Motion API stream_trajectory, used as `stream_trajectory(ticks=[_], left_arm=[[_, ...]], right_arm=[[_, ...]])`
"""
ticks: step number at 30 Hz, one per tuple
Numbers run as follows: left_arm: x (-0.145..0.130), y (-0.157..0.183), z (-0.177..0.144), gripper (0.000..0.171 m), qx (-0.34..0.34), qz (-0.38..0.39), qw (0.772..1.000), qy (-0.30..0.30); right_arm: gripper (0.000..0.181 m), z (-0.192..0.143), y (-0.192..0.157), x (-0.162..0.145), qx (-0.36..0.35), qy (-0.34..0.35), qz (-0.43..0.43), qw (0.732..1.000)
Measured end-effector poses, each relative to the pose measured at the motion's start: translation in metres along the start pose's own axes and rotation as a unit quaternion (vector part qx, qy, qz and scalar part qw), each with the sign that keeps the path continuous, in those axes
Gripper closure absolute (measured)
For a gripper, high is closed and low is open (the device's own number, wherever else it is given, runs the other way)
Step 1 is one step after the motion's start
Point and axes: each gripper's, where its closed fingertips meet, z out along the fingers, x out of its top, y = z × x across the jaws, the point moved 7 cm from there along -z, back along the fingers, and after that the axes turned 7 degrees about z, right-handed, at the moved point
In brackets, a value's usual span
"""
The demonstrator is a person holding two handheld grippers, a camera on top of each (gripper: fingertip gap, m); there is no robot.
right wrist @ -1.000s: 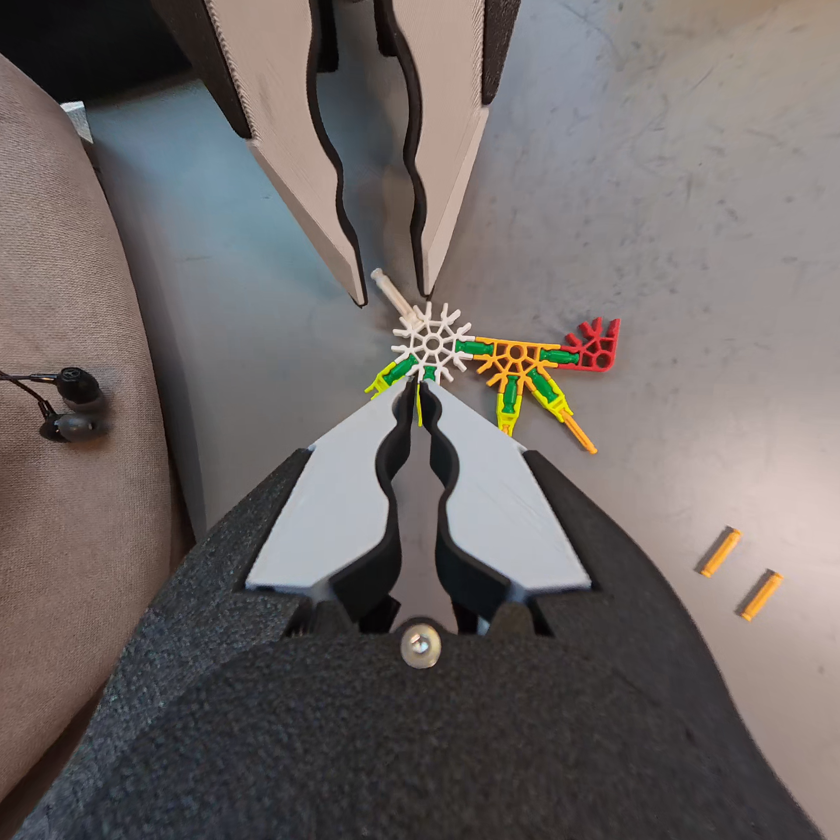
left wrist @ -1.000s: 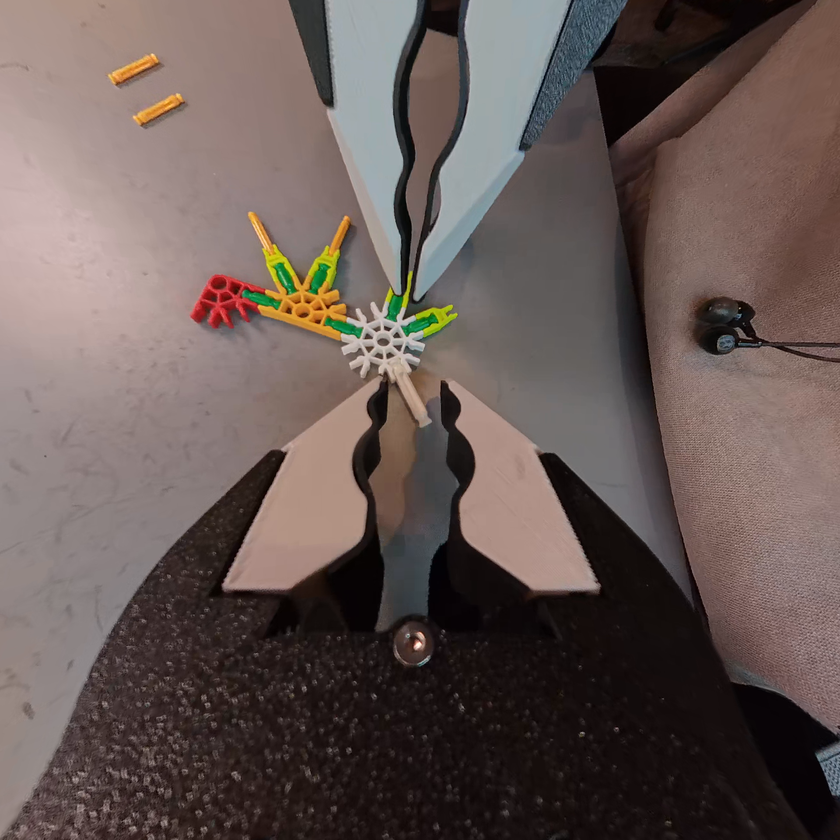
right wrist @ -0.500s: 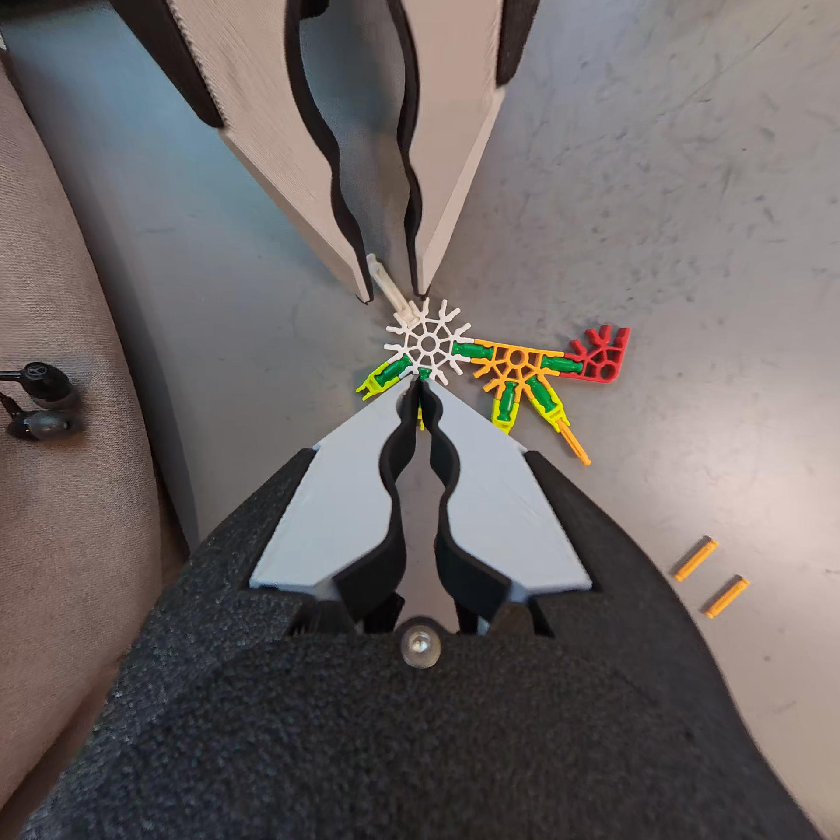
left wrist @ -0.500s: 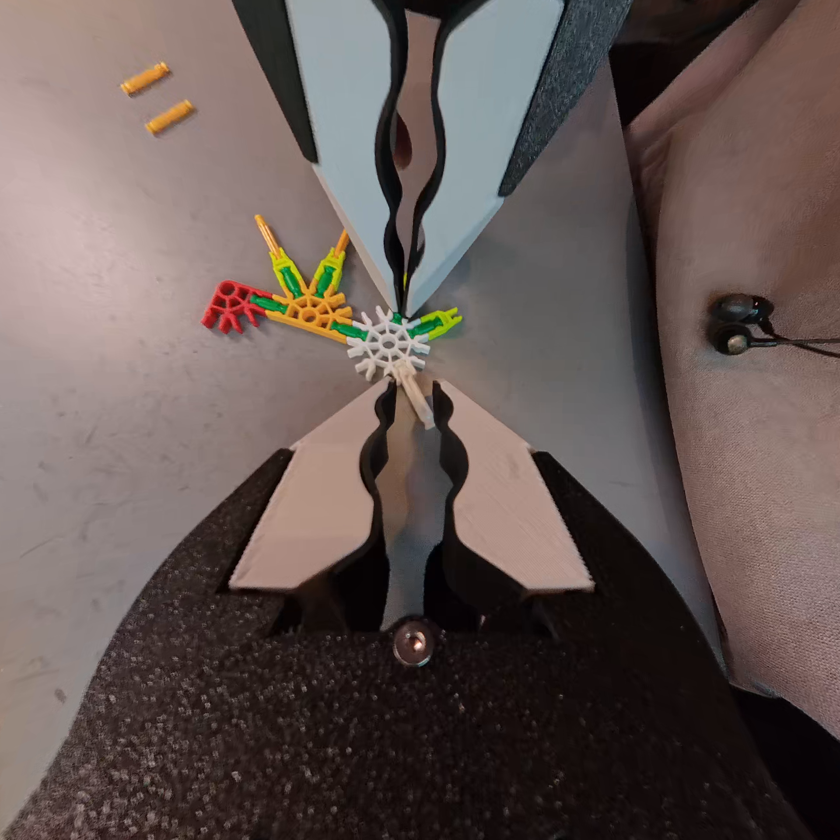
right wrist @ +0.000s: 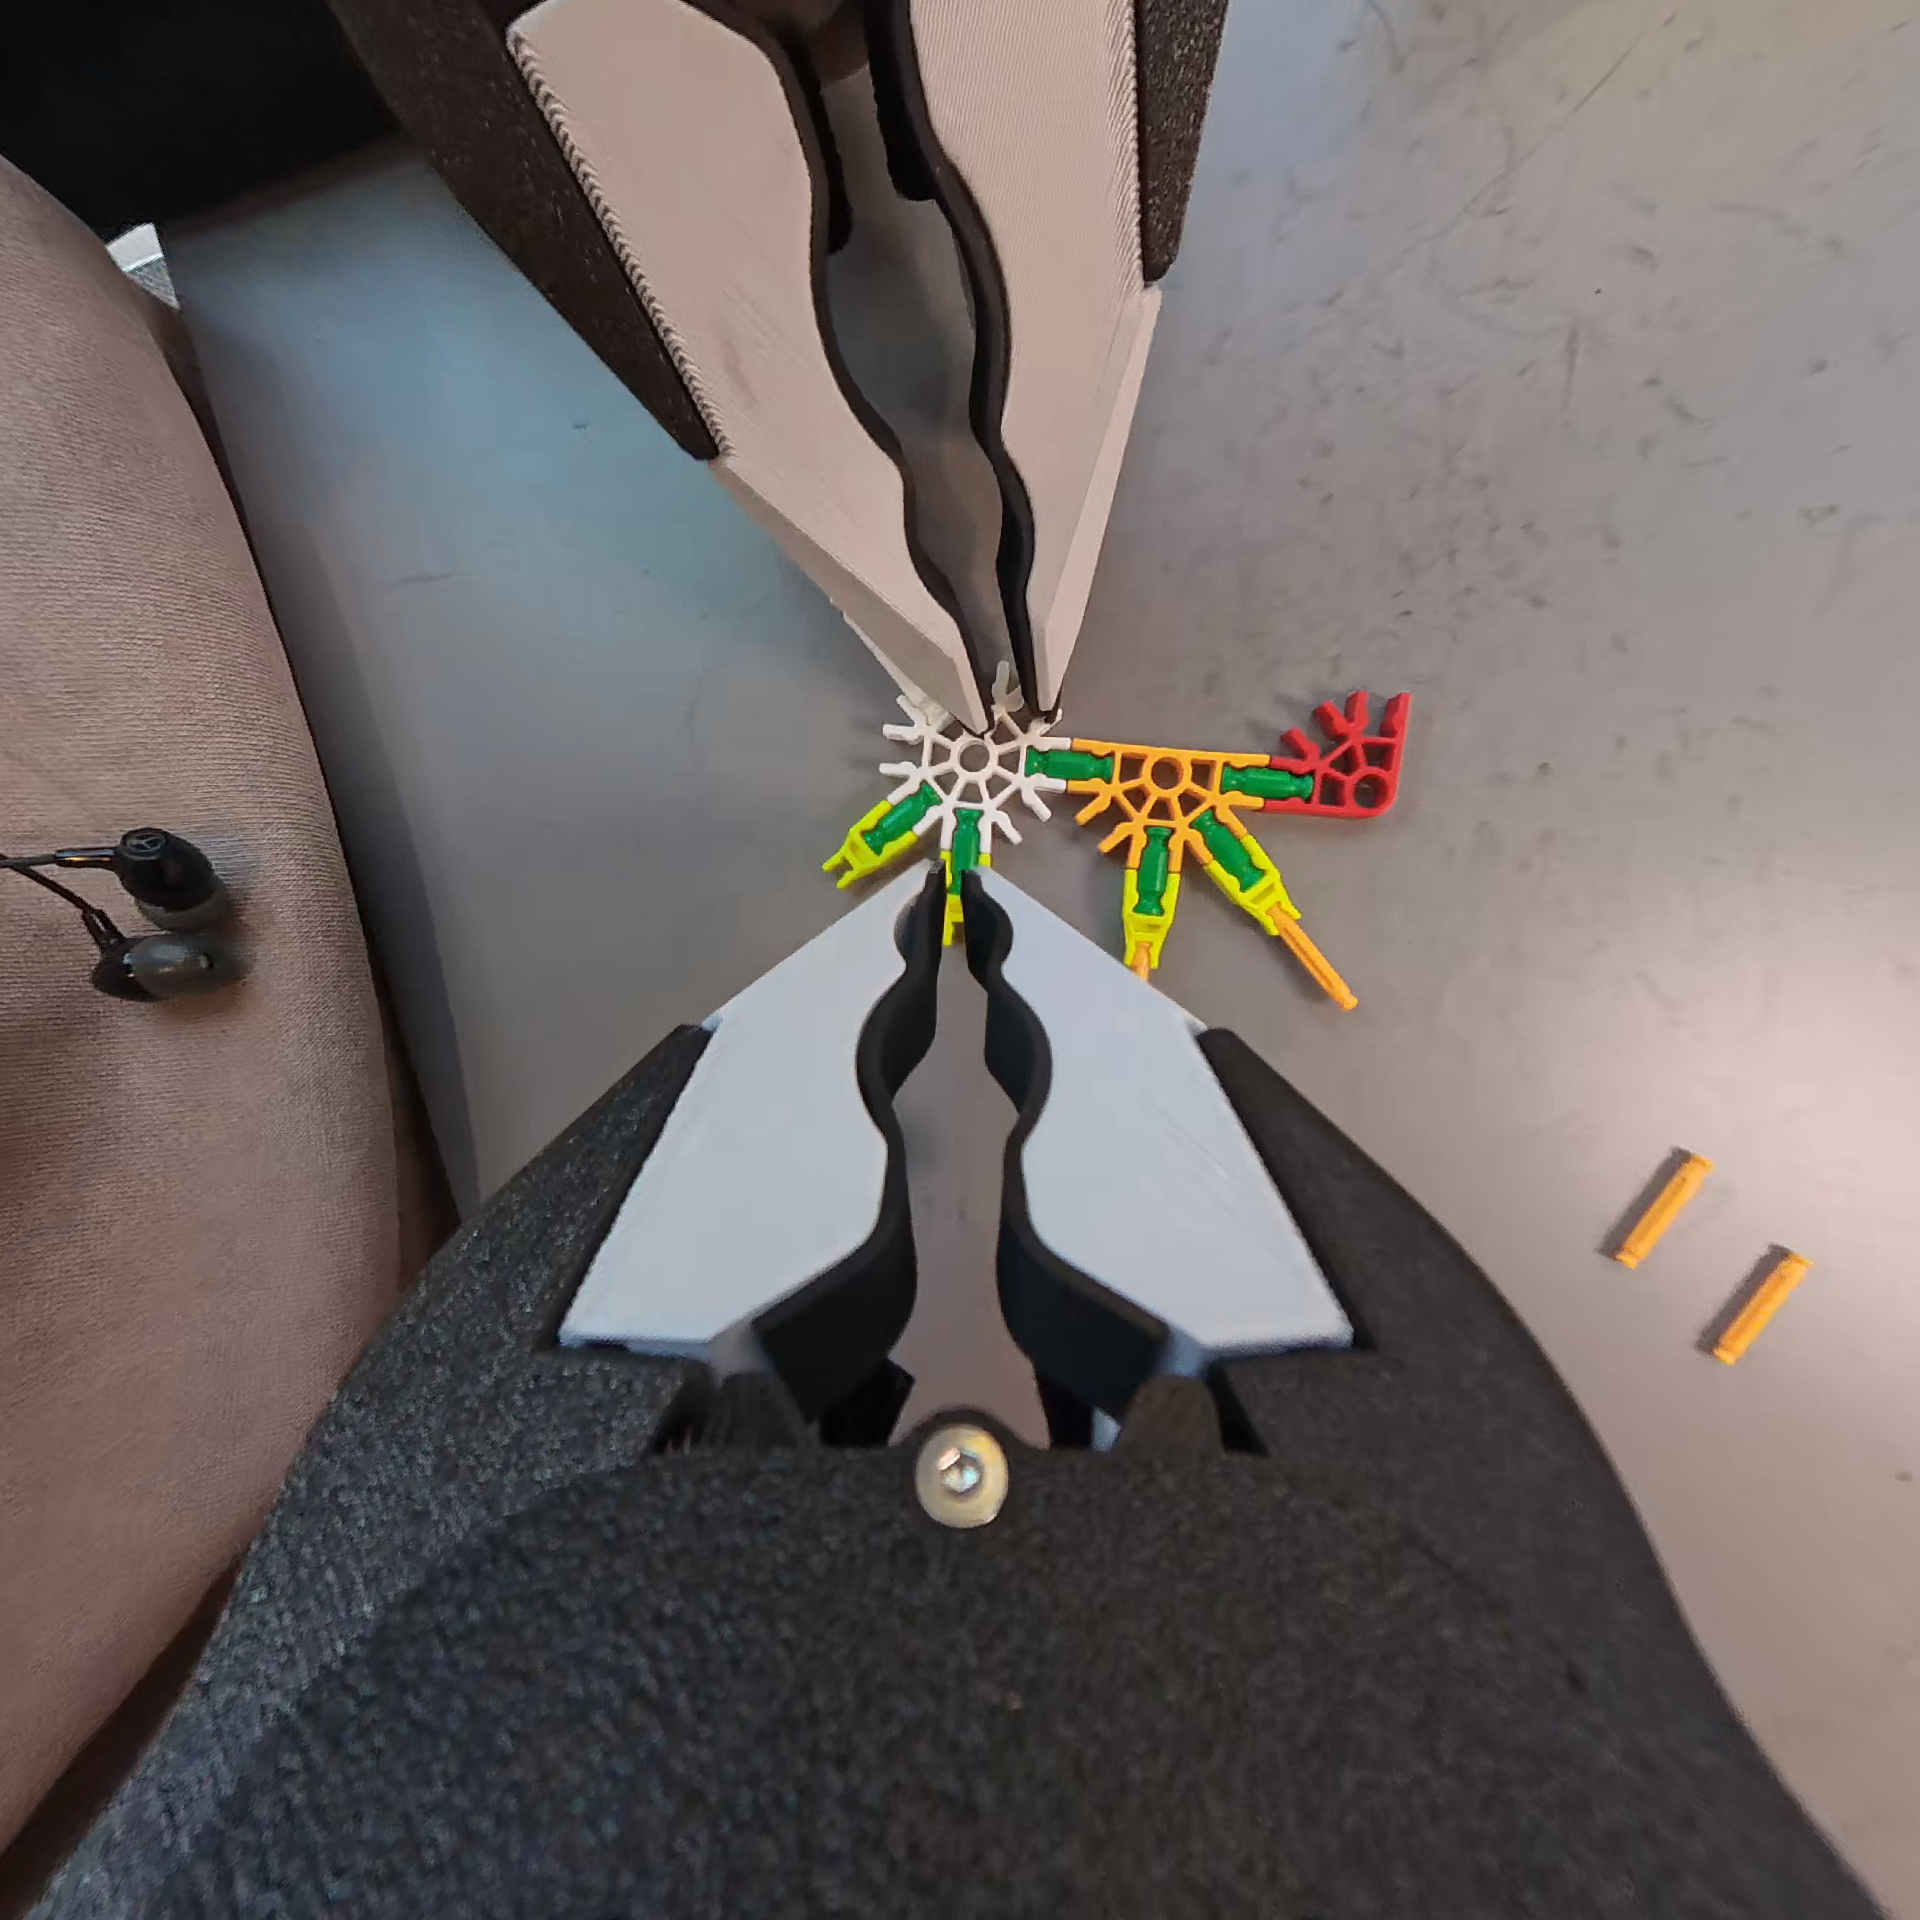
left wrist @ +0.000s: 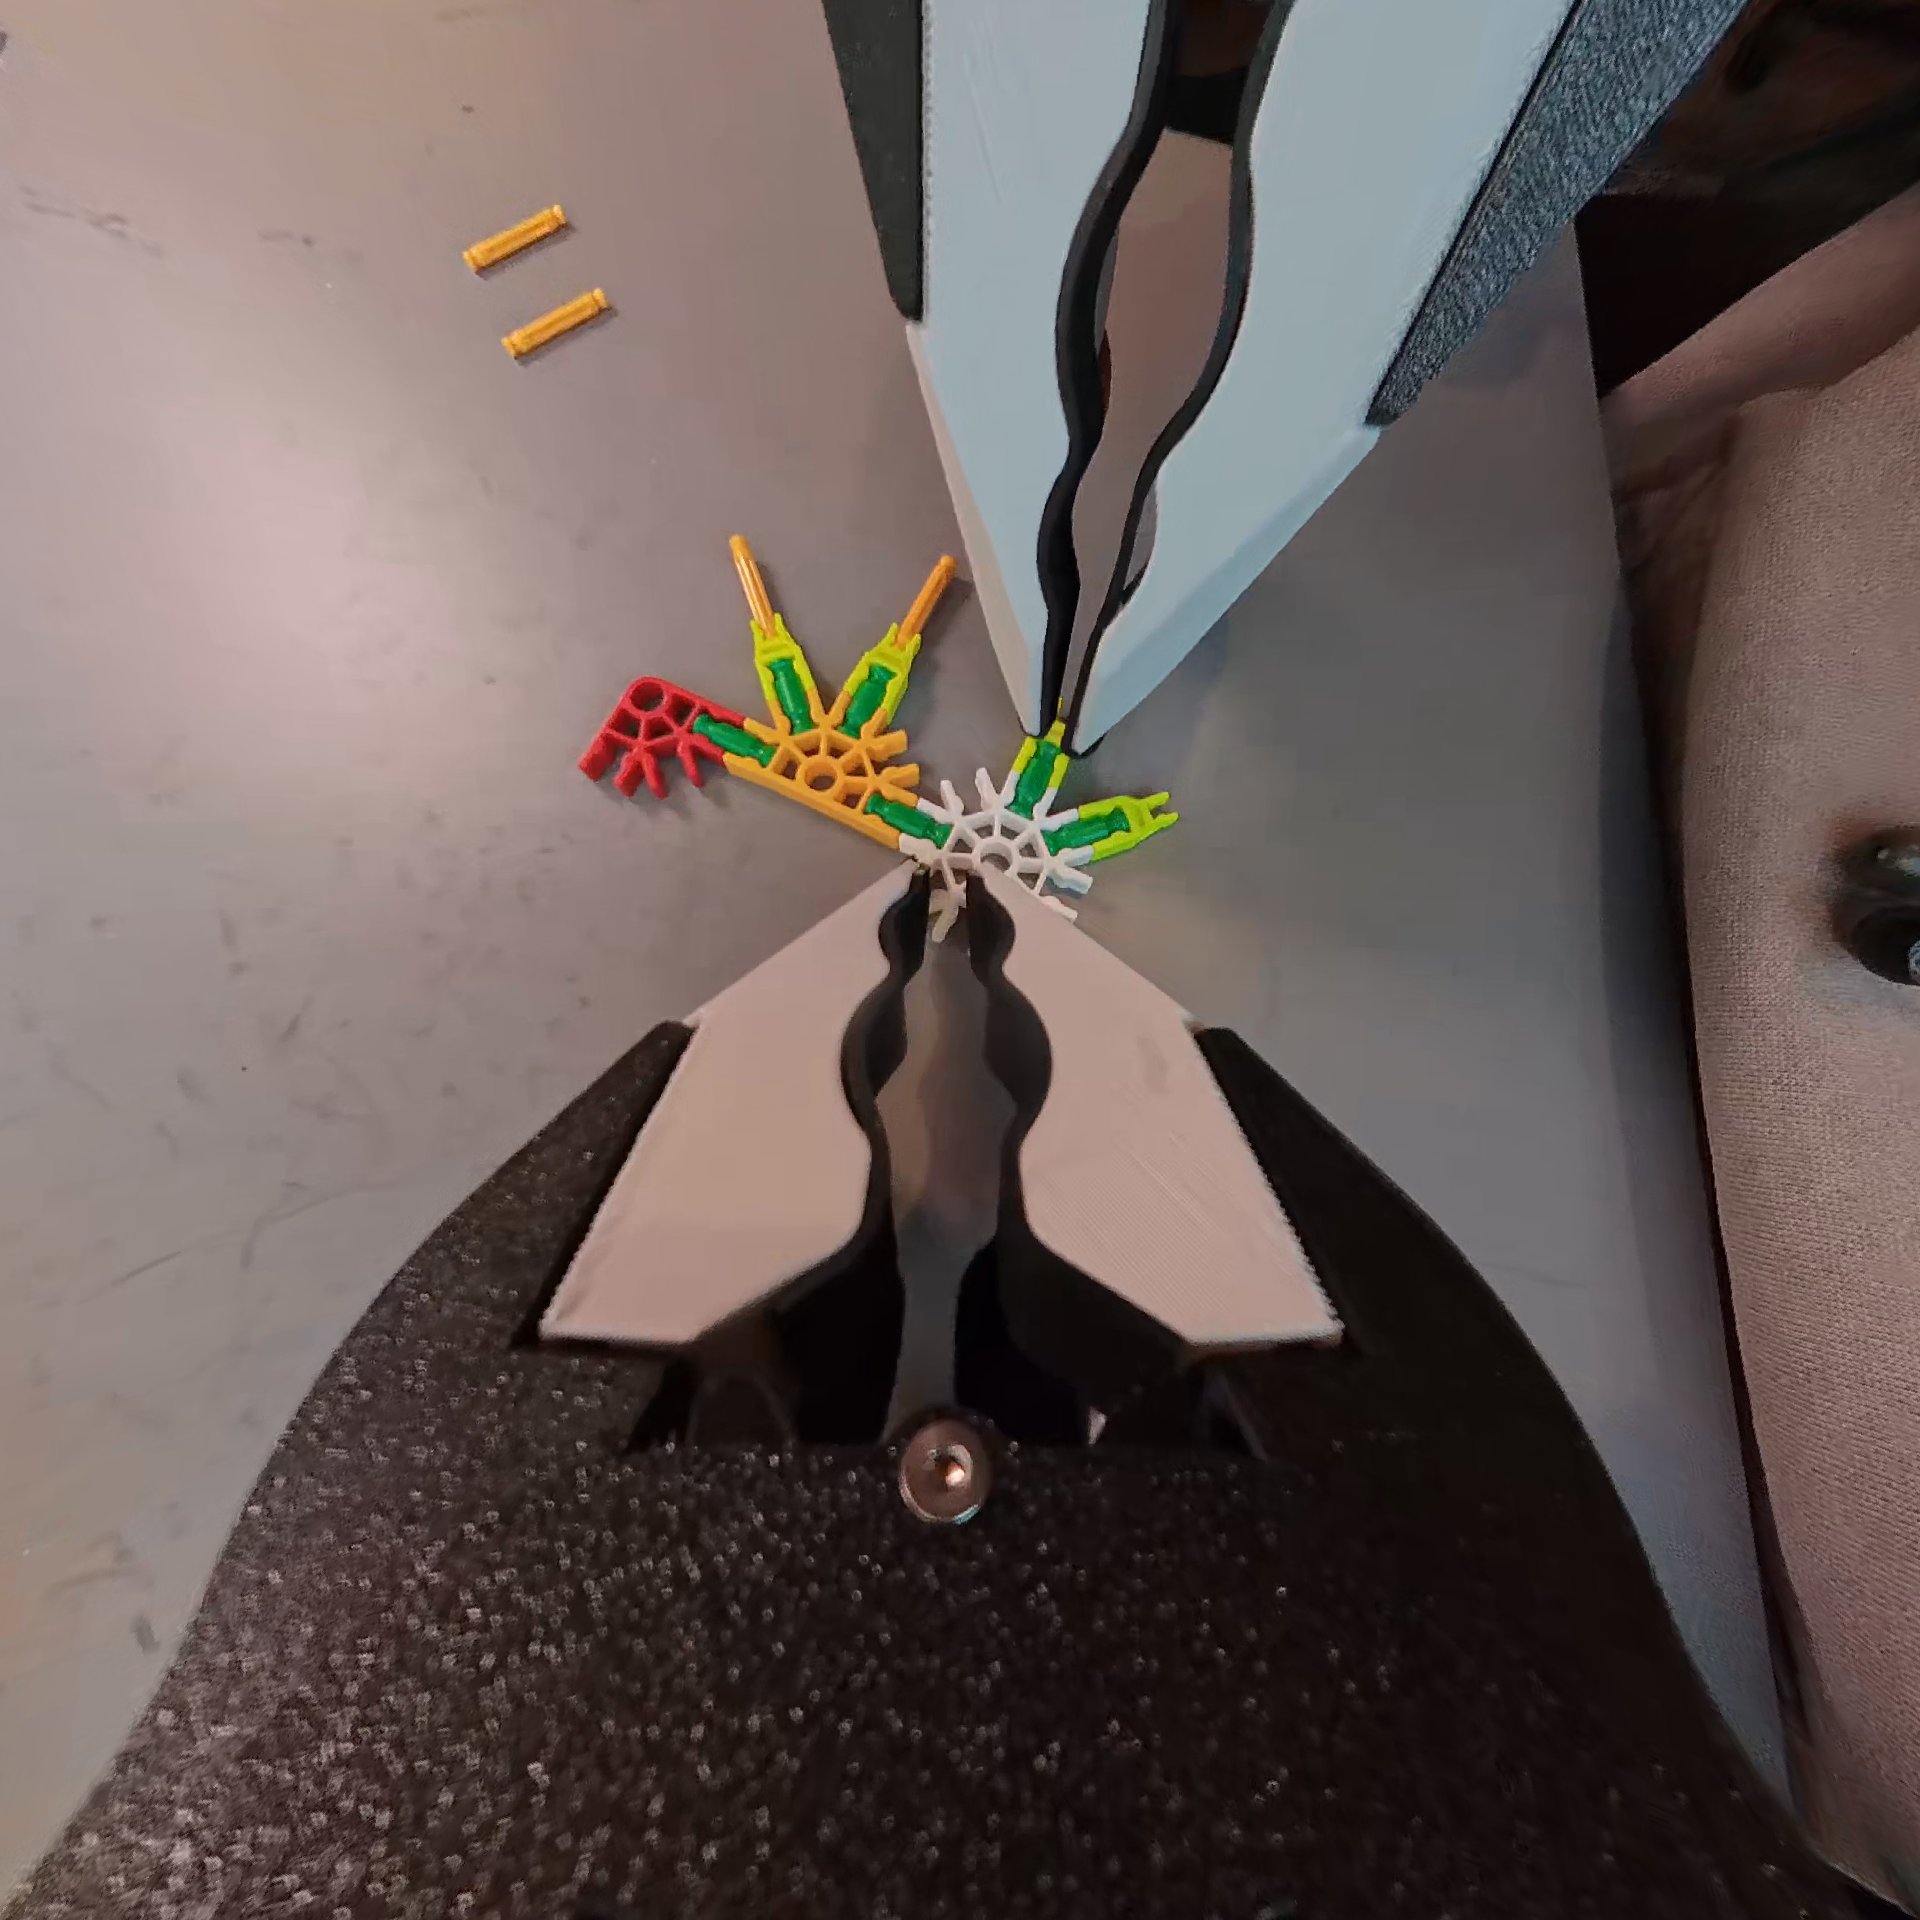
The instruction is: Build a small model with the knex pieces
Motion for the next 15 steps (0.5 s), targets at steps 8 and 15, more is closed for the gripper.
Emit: stream_trajectory(ticks=[8,15], left_arm=[[0.002,-0.013,-0.009,0.164,0.023,-0.038,0.998,0.033],[-0.001,-0.005,0.0,0.167,-0.006,-0.02,1.0,0.009]], right_arm=[[0.181,0.003,-0.001,-0.004,-0.007,-0.014,-0.021,1.0],[0.181,0.006,-0.001,-0.004,-0.009,-0.026,-0.013,1.0]])
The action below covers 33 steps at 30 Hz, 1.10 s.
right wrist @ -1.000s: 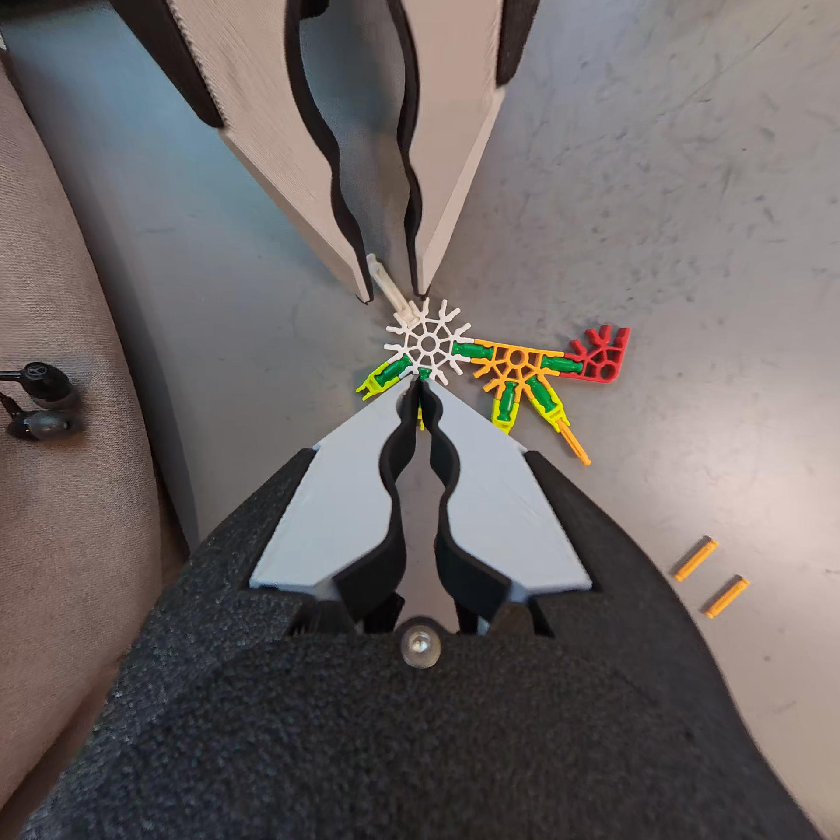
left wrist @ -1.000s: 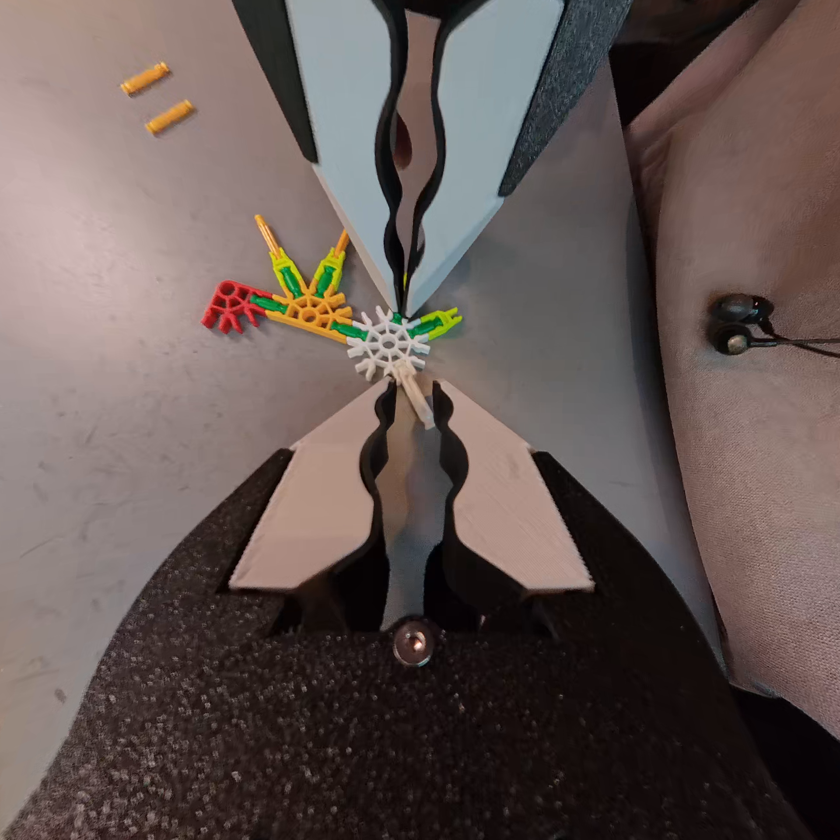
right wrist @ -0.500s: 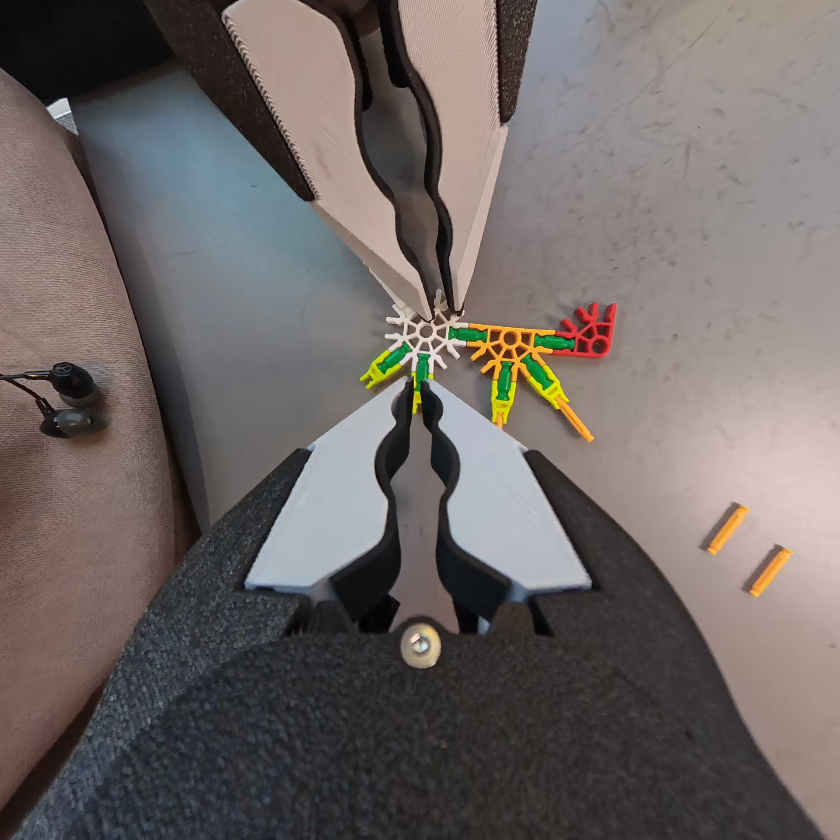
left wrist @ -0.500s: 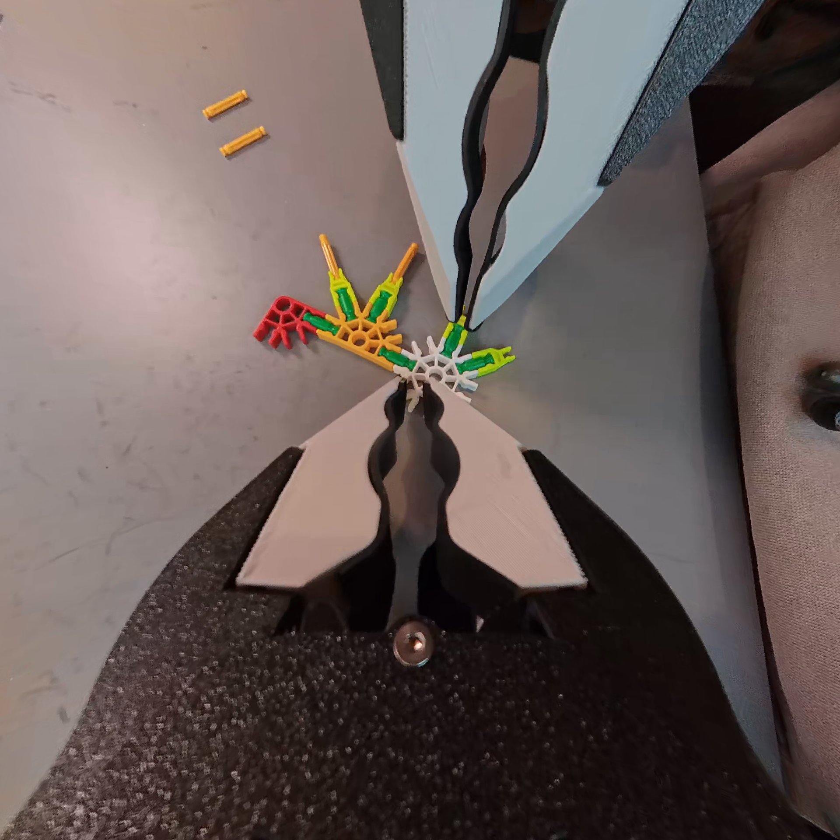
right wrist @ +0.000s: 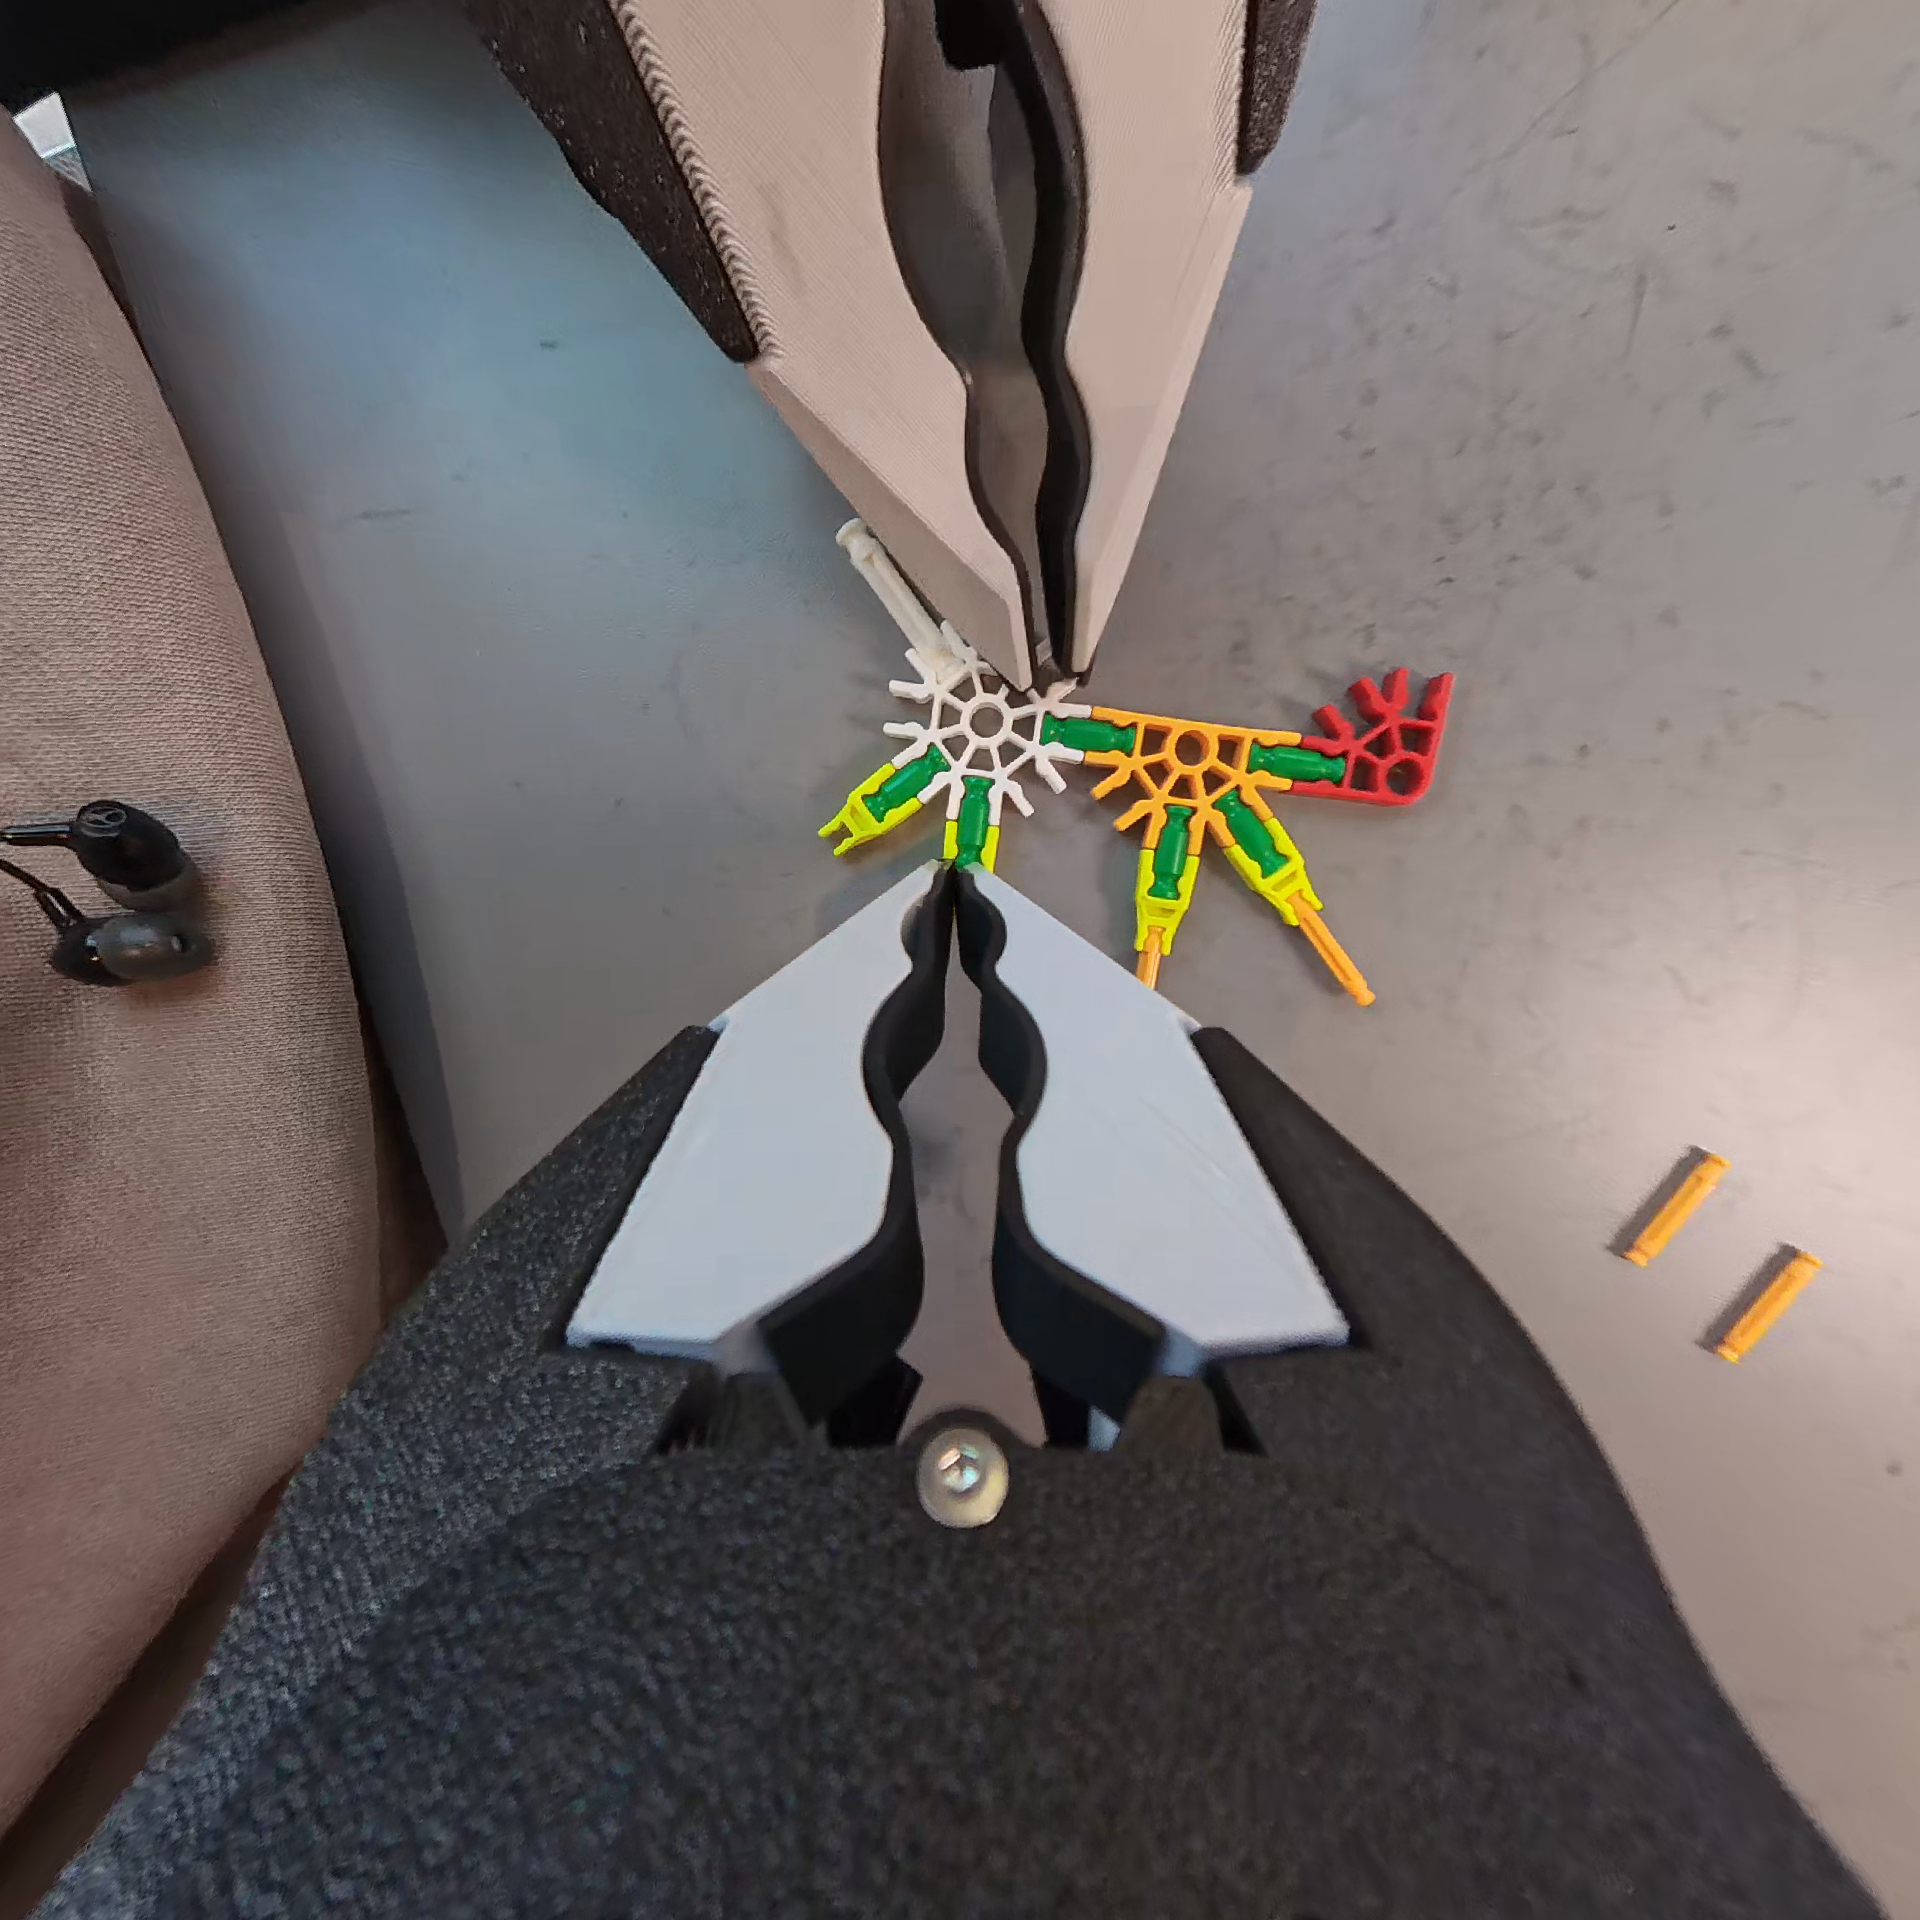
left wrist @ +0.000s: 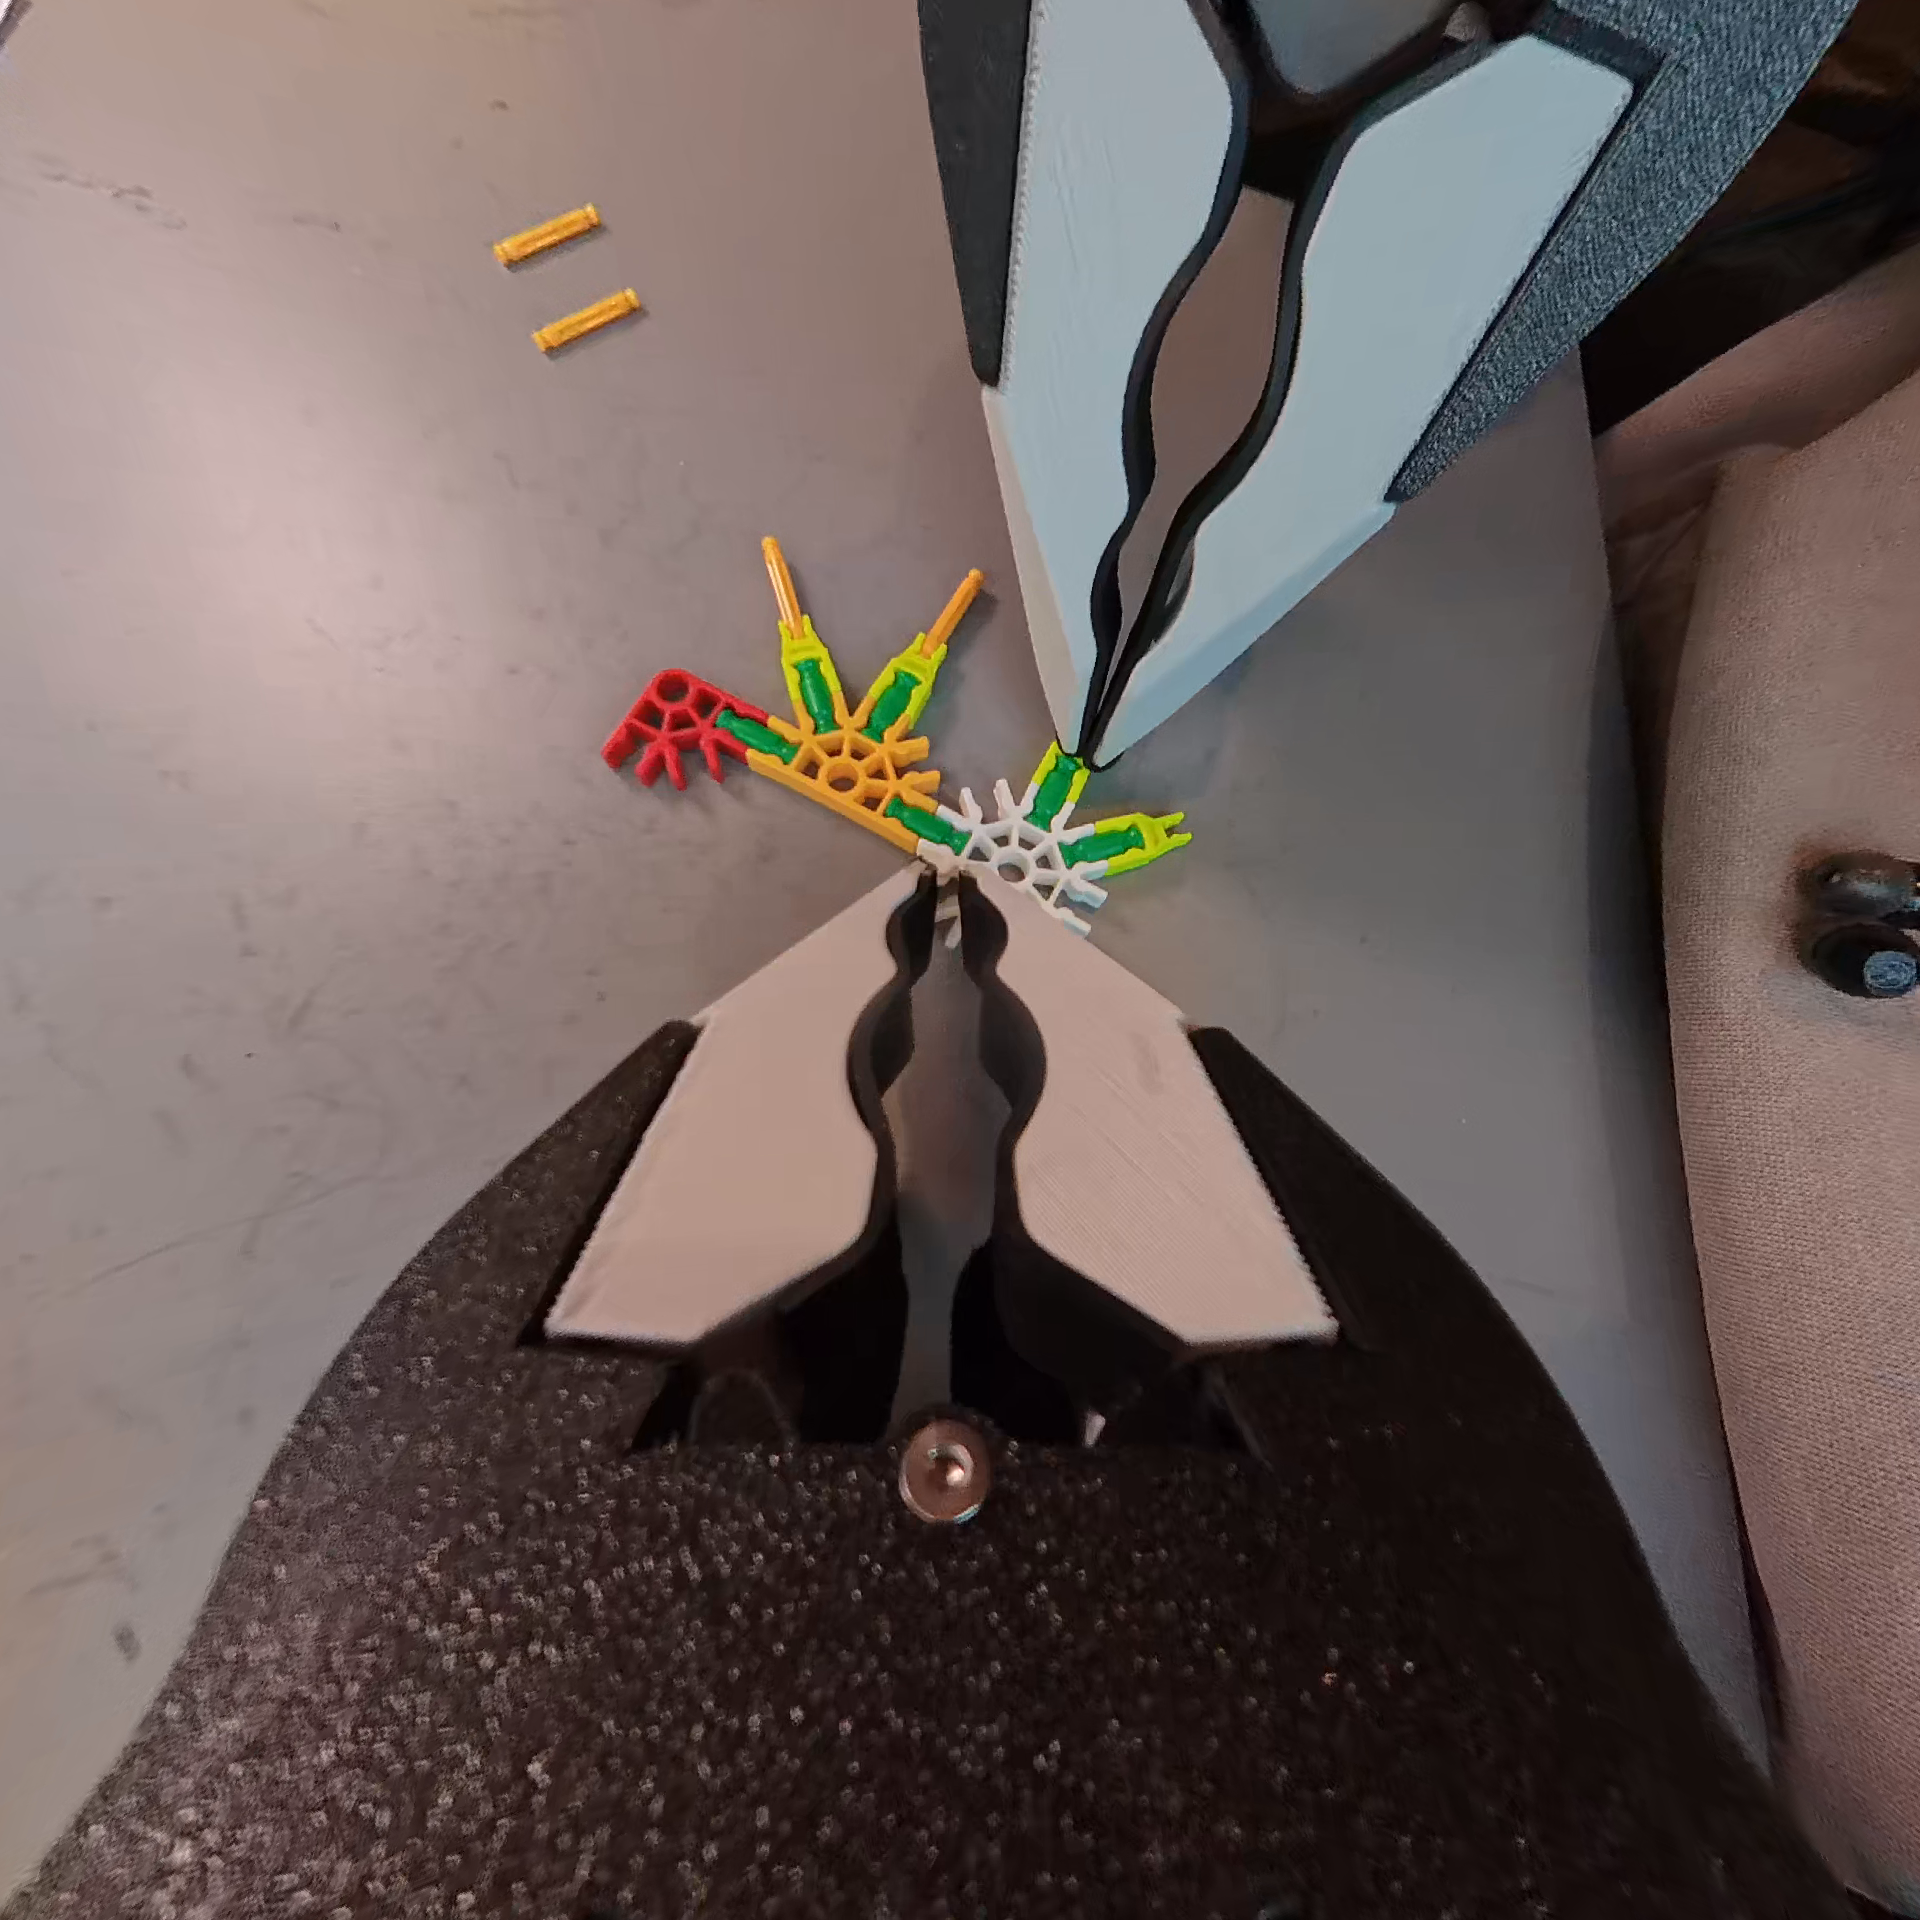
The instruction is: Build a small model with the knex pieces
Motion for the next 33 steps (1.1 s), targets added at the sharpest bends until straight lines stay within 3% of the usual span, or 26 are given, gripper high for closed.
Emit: stream_trajectory(ticks=[7,11,15,17,22,27,31,33], left_arm=[[-0.001,0.002,0.001,0.171,0.001,0.006,1.0,-0.001],[-0.001,0.001,0.001,0.169,0.005,0.005,1.0,-0.001],[-0.001,0.001,0.001,0.168,0.003,0.002,1.0,-0.001],[-0.001,0.001,0.001,0.168,0.004,0.004,1.0,-0.001],[0.0,0.0,-0.002,0.159,0.001,-0.002,1.0,0.01],[0.005,-0.004,-0.013,0.145,-0.028,-0.039,0.997,0.064],[0.005,0.003,-0.011,0.127,-0.053,-0.02,0.997,0.056],[0.004,0.007,-0.009,0.121,-0.059,-0.008,0.997,0.047]], right_arm=[[0.181,-0.002,0.002,-0.003,0.007,0.015,-0.017,1.0],[0.178,-0.041,0.03,-0.008,-0.005,0.094,0.016,0.995],[0.173,-0.087,0.092,-0.041,-0.139,0.097,0.071,0.983],[0.172,-0.097,0.118,-0.063,-0.168,0.081,0.109,0.976],[0.169,-0.084,0.149,-0.094,-0.136,0.084,0.175,0.972],[0.168,-0.063,0.145,-0.075,-0.12,0.105,0.146,0.976],[0.169,-0.048,0.148,-0.063,-0.121,0.091,0.133,0.979],[0.179,-0.042,0.149,-0.063,-0.117,0.08,0.122,0.982]])
